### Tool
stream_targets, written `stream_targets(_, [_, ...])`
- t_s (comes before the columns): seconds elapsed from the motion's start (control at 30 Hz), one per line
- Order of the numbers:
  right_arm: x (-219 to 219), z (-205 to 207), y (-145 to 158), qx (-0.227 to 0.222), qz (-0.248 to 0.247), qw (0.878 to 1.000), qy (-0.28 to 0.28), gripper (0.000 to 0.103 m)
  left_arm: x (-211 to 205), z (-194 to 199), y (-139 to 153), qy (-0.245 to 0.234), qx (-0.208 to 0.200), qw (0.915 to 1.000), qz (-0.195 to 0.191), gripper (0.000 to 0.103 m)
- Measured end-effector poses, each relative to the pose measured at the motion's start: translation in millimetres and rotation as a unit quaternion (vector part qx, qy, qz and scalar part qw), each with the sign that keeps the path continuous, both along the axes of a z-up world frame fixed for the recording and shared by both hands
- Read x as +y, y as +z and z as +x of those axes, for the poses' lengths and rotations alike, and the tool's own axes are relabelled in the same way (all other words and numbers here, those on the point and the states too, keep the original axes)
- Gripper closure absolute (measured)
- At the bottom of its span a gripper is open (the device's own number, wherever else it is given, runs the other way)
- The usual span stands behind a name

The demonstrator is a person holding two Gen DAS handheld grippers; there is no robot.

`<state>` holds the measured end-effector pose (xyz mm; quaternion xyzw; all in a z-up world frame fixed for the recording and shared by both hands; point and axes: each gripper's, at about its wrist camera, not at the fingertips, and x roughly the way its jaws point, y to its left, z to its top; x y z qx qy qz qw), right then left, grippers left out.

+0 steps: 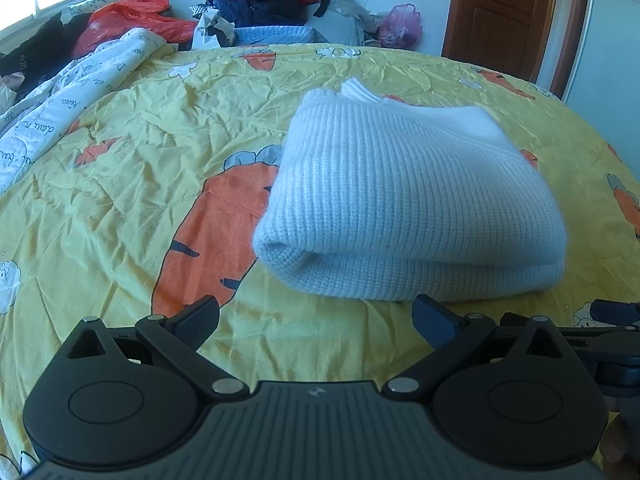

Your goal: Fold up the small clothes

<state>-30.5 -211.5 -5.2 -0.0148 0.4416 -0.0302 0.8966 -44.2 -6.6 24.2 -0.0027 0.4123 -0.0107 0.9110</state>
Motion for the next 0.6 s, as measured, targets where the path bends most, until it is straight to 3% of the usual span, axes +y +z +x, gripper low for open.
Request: stream_targets(0.6, [1.1, -0.1, -1.2, 0.003, 0.002, 1.000, 0.001, 0.000, 1.9, 0.6, -2.0, -0.002, 0.007, 0.9999, -0.012, 0.000])
